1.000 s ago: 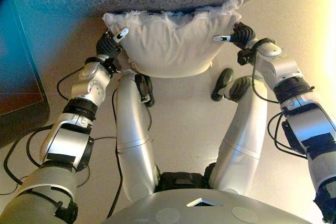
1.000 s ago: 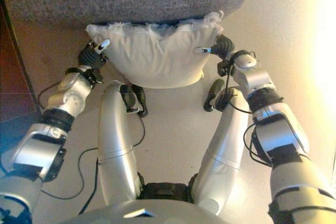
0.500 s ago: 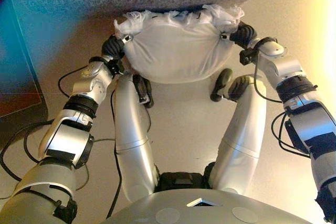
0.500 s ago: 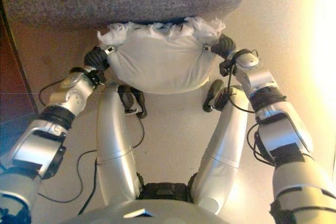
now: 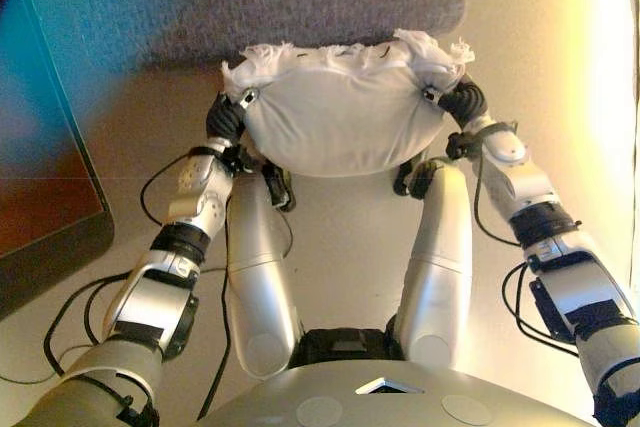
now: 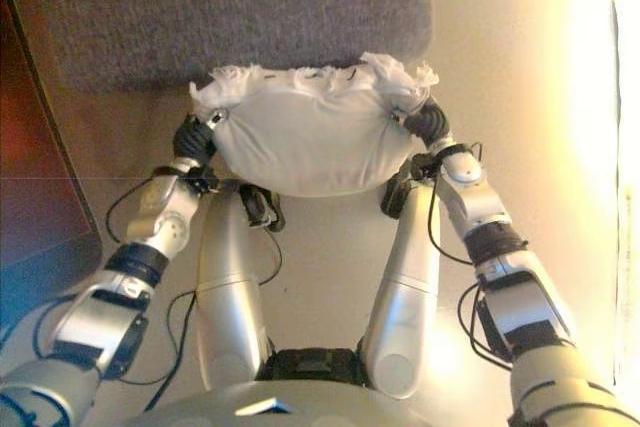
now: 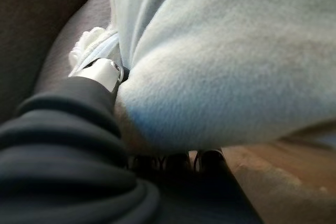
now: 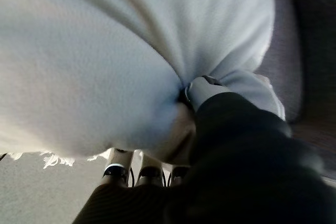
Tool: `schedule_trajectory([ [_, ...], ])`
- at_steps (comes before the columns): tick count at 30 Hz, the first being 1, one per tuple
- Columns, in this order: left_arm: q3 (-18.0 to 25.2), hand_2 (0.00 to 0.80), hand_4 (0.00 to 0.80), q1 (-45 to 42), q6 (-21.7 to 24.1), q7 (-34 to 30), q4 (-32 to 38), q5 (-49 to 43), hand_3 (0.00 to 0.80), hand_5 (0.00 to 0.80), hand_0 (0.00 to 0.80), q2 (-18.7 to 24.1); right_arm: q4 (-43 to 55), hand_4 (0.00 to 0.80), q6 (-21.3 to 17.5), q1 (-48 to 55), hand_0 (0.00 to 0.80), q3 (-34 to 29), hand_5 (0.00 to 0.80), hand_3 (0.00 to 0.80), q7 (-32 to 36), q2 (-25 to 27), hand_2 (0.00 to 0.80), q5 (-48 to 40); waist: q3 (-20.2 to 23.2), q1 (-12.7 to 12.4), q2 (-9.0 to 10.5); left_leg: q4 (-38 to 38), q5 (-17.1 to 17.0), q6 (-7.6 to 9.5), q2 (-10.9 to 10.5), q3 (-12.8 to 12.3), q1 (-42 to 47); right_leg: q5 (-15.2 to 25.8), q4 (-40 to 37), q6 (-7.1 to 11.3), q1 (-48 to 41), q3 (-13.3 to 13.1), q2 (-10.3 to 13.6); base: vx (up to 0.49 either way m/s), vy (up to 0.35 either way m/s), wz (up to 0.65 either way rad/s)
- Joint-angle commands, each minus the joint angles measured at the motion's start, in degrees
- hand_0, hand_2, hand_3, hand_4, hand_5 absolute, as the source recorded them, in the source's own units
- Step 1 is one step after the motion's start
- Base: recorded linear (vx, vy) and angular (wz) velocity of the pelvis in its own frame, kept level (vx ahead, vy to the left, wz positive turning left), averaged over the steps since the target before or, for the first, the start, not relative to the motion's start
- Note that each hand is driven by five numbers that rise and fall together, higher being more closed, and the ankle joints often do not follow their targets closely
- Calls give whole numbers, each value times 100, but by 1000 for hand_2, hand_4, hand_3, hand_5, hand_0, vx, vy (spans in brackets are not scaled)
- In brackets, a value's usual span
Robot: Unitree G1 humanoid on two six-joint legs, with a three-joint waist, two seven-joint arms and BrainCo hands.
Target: Pick up the cushion and take it to the sofa
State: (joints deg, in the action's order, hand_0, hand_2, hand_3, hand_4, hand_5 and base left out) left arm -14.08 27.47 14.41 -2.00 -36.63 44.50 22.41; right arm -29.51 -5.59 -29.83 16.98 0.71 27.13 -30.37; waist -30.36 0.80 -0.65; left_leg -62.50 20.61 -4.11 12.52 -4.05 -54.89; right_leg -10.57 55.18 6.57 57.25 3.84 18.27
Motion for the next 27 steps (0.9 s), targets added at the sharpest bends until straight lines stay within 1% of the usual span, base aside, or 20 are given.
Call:
schedule_trajectory([
  [1, 138, 800, 800, -287, 603, -133, 1117, -55, 800, 800, 800, -237, 1029, 800, -801, 519, 800, -191, 800, 800, 157, -344, 800, 28, 598, -81, -7, 1782, -869, -33, -190, 117, 1206, 415, -940, 85, -1283, 46, 178, 254, -114, 8],
  [4, 302, 800, 800, -870, 532, -174, 1569, -185, 800, 800, 800, -237, 1414, 800, -841, 1227, 800, -415, 800, 800, 288, -475, 800, -18, 891, -160, 118, 2703, -1188, -30, -287, 153, 2090, 505, -1830, 127, -2244, 307, 120, 276, -131, 8],
  [5, 368, 800, 800, -1050, 464, -203, 1739, -212, 800, 800, 800, -218, 1537, 800, -830, 1426, 800, -502, 800, 800, 374, -500, 800, -27, 1003, -184, 173, 3083, -1465, -17, -316, 168, 2332, 670, -2238, 75, -2555, 417, 73, 172, -136, 3],
  [7, 440, 800, 800, -1229, 369, -176, 1974, -273, 800, 800, 800, -216, 1682, 800, -796, 1645, 800, -623, 800, 800, 439, -519, 800, -101, 1129, -232, 230, 3468, -1624, -55, -302, 233, 2732, 696, -2630, 80, -3026, 538, 3, 144, -146, 0],
  [8, 467, 800, 800, -1269, 309, -126, 2053, -318, 800, 800, 800, -217, 1721, 800, -771, 1703, 800, -655, 800, 800, 444, -526, 800, -94, 1176, -243, 240, 3618, -1685, -68, -277, 259, 2883, 707, -2767, 74, -3187, 567, -45, 160, -174, -11],
  [10, 527, 800, 800, -1302, 115, -20, 2142, -345, 800, 800, 800, -189, 1831, 800, -568, 1778, 800, -691, 800, 800, 407, -507, 800, -94, 1330, -245, 250, 3930, -1810, -105, -190, 279, 3256, 726, -3090, 37, -3591, 619, -204, 159, -169, -9],
  [11, 568, 800, 800, -1350, 65, 45, 2183, -368, 800, 800, 800, -179, 1896, 800, -455, 1824, 800, -703, 800, 800, 434, -471, 800, -151, 1447, -242, 246, 4145, -1909, -141, -120, 295, 3479, 730, -3322, -10, -3853, 657, -346, 150, -165, 4],
  [14, 611, 800, 800, -1514, -23, 191, 2328, -440, 800, 800, 800, -207, 2017, 800, -289, 1883, 800, -676, 800, 800, 448, -521, 800, -298, 1704, -254, 231, 4566, -2177, -224, -29, 266, 3940, 760, -3816, -98, -4390, 728, -613, 141, -141, 0],
  [15, 606, 800, 800, -1577, -1, 223, 2395, -468, 800, 800, 800, -226, 2061, 800, -318, 1902, 800, -657, 800, 800, 482, -550, 800, -300, 1807, -242, 220, 4757, -2291, -249, -10, 174, 4086, 783, -3999, -141, -4557, 771, -713, 97, -96, -2],
  [16, 596, 800, 800, -1600, -9, 244, 2439, -465, 800, 800, 800, -247, 2074, 800, -357, 1911, 800, -641, 800, 800, 442, -564, 800, -289, 1861, -227, 213, 4858, -2342, -265, 13, 51, 4188, 785, -4097, -169, -4678, 813, -762, 101, -101, -1],
  [17, 577, 800, 800, -1593, -74, 240, 2450, -463, 800, 800, 800, -300, 2063, 800, -374, 1899, 800, -624, 800, 800, 327, -589, 800, -207, 1945, -199, 212, 4903, -2378, -286, 34, -152, 4343, 774, -4216, -204, -4870, 888, -792, 104, -79, 8],
  [18, 545, 800, 800, -1580, -92, 227, 2421, -465, 800, 800, 800, -338, 2043, 800, -395, 1866, 800, -604, 800, 800, 240, -580, 800, -118, 1996, -165, 221, 4861, -2329, -285, 23, -315, 4468, 754, -4284, -233, -5010, 938, -799, 104, -55, 19],
  [19, 524, 800, 800, -1554, -94, 216, 2393, -471, 800, 800, 800, -357, 2033, 800, -392, 1836, 800, -585, 800, 800, 165, -556, 800, -105, 2066, -132, 237, 4803, -2275, -264, -49, -413, 4510, 772, -4345, -253, -5071, 970, -793, 91, 5, 30],
  [20, 502, 800, 800, -1525, -17, 228, 2349, -496, 800, 800, 800, -391, 1996, 800, -360, 1793, 800, -540, 800, 800, 120, -521, 800, -176, 2100, -111, 247, 4690, -2105, -206, -212, -465, 4594, 768, -4392, -256, -5184, 959, -793, 50, 44, 29],
  [21, 490, 800, 800, -1509, 94, 211, 2327, -483, 800, 800, 800, -413, 1957, 800, -346, 1763, 800, -515, 800, 800, 104, -507, 800, -254, 2133, -100, 251, 4666, -2015, -164, -328, -487, 4634, 784, -4430, -251, -5237, 958, -791, 85, 77, 19],
  [23, 490, 800, 800, -1485, 47, 277, 2228, -370, 800, 800, 800, -498, 1727, 800, -249, 1643, 800, -488, 800, 800, 148, -553, 800, -350, 2317, -97, 210, 5028, -1942, -54, -650, -649, 4866, 864, -4598, -197, -5442, 966, -832, 132, 104, 7],
  [24, 489, 800, 800, -1496, 23, 244, 2174, -371, 800, 800, 800, -511, 1661, 800, -229, 1608, 800, -457, 800, 800, 112, -613, 800, -326, 2375, -104, 199, 5237, -1959, 10, -709, -698, 5007, 867, -4618, -165, -5502, 974, -831, 138, 119, 0],
  [27, 480, 800, 800, -1572, -120, 268, 2132, -590, 800, 800, 800, -448, 1640, 800, 14, 1635, 800, -396, 800, 800, 157, -716, 800, -528, 2549, -131, 214, 5577, -1917, 161, -886, -679, 5325, 894, -4702, -78, -5666, 888, -806, 126, 119, -16],
])
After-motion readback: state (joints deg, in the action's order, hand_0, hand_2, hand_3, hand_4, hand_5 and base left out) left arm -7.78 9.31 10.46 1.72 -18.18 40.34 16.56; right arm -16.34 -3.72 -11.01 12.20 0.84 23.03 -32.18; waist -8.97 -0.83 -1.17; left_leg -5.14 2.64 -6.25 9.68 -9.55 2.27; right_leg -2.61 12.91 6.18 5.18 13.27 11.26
